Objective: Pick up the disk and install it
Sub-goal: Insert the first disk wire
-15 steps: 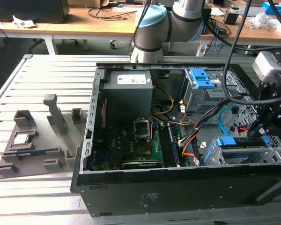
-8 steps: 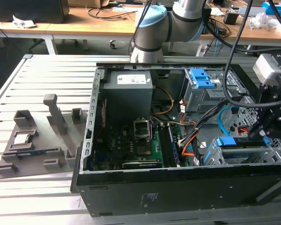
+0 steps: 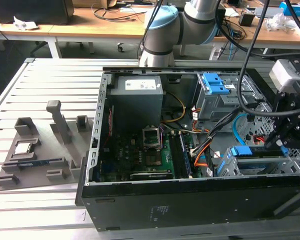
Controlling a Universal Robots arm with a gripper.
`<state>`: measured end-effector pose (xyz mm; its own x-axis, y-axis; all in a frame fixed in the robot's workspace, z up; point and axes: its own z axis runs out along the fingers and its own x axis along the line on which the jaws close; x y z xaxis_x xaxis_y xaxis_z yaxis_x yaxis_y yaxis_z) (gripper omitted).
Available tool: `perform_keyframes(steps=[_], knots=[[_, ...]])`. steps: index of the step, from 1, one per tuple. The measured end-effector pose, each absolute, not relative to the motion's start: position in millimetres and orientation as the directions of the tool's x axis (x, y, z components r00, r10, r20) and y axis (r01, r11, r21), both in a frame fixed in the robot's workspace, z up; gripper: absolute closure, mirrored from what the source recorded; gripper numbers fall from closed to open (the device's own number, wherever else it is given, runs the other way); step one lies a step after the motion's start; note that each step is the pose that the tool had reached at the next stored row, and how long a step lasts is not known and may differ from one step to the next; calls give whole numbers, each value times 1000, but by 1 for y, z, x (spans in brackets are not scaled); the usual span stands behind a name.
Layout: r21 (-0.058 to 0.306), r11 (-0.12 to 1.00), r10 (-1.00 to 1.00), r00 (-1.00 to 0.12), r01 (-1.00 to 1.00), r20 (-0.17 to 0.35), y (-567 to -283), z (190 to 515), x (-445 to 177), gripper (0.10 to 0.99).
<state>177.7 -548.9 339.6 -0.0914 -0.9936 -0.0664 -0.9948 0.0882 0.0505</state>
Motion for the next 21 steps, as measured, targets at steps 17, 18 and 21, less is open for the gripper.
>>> perform_keyframes(steps=[17, 18, 21], knots=[[52, 89, -994, -92, -995, -58, -543, 364, 180, 976], [51, 89, -994, -92, -995, -56, -542, 368, 180, 976], [51, 89, -994, -92, -995, -53, -540, 377, 180, 980]])
